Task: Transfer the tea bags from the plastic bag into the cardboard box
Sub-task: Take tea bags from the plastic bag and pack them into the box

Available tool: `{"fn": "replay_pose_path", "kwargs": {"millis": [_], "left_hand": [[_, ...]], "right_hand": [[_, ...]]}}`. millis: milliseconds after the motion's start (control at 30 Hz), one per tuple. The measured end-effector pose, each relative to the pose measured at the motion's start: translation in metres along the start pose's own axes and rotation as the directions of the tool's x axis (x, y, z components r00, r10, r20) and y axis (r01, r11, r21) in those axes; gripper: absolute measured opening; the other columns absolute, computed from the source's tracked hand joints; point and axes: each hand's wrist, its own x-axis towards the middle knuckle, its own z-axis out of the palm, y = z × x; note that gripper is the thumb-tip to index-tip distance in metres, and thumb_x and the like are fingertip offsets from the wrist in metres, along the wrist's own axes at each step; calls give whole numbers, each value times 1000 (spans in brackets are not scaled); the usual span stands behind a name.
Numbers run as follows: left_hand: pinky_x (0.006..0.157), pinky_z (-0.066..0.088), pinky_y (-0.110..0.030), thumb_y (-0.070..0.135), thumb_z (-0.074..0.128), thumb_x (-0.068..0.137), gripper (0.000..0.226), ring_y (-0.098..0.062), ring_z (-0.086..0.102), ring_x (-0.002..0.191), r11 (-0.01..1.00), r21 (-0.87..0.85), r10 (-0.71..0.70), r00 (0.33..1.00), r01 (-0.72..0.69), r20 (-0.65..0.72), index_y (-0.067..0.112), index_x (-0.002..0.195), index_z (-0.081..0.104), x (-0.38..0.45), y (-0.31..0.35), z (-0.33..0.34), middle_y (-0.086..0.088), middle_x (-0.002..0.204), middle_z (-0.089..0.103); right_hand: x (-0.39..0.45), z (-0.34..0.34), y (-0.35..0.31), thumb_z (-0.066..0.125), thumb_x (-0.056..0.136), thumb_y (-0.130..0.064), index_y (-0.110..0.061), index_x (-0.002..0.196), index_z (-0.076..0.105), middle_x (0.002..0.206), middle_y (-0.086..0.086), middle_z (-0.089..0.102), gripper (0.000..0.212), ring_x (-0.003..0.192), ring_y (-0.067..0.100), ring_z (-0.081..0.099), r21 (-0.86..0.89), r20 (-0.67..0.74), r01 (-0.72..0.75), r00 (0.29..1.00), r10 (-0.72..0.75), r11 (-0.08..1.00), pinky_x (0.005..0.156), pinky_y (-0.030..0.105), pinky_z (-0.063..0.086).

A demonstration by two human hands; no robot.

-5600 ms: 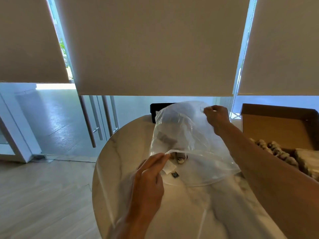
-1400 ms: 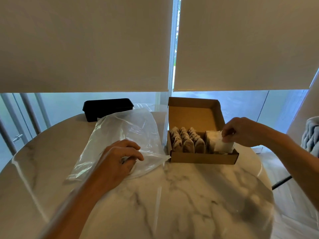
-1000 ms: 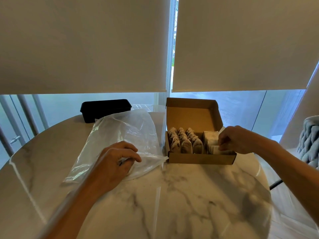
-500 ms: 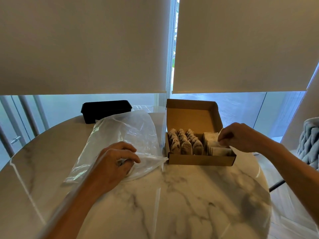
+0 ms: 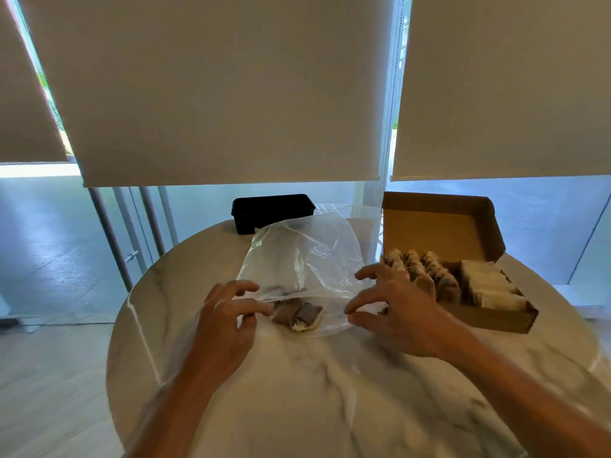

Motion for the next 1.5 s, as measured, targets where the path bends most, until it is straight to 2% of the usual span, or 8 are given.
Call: {"fn": "replay_pose_path", "kwargs": {"millis": [233,367,500,567,700,1067,1267,1500], "left_hand": [[87,25,2,-2,70,73,60,-3,48,101,1000,-24,16,998,-15,54,31,122,61,-4,-2,-6,16,110,56],[88,23,6,-3,74,70,70,2,44,104,998,-62,20,998,-16,64,29,129,55,-3,1,-6,17,116,52],[91,27,3,1,77,69,77,0,46,110,995,-101,6,997,2,74,36,132,49,-3,1,-6,20,121,50],[93,31,-2,5,78,70,79,1,47,111,995,-101,-3,997,11,79,38,134,46,-3,0,-5,23,124,49],[94,42,-18,6,78,69,78,-5,51,111,989,-145,-23,997,34,79,36,135,48,-4,-3,-4,21,126,52],[97,49,-34,9,80,71,70,-11,55,114,976,-217,10,998,4,62,28,132,51,-2,-8,1,10,125,57],[94,46,-21,8,80,71,72,-6,52,111,977,-209,-13,997,30,81,29,134,51,-2,-7,-2,13,127,55],[85,43,-10,6,77,70,75,1,51,103,978,-205,-16,999,24,38,46,126,47,-3,-3,-2,26,119,52]], "right_hand": [[16,25,-11,59,89,-41,-47,131,47,144,-12,33,43,134,14,27,-183,-87,34,995,-51,982,111,33,25],[14,33,-20,74,77,-35,-34,107,70,132,5,50,29,130,27,36,-384,-259,120,938,-232,915,101,46,40],[16,46,-34,80,69,-30,-24,83,74,91,3,60,15,90,19,50,-521,-323,237,834,-447,820,67,32,50],[18,51,-43,79,73,-35,-31,91,72,86,-2,61,20,79,14,56,-478,-240,288,866,-439,830,64,26,51],[28,62,-46,42,98,-40,-44,129,49,124,-8,53,32,110,12,47,-319,-34,225,968,-249,921,90,25,40],[73,95,-76,61,89,-35,-23,117,65,116,-4,68,31,104,15,62,192,-93,17,996,1,981,96,39,49],[60,78,-74,61,90,-27,-18,98,73,82,-20,62,16,67,-9,57,314,-123,36,992,2,949,64,4,42],[52,40,-73,65,88,-25,-22,91,75,83,-14,71,11,73,-4,65,454,-152,21,987,55,891,64,5,45]]}}
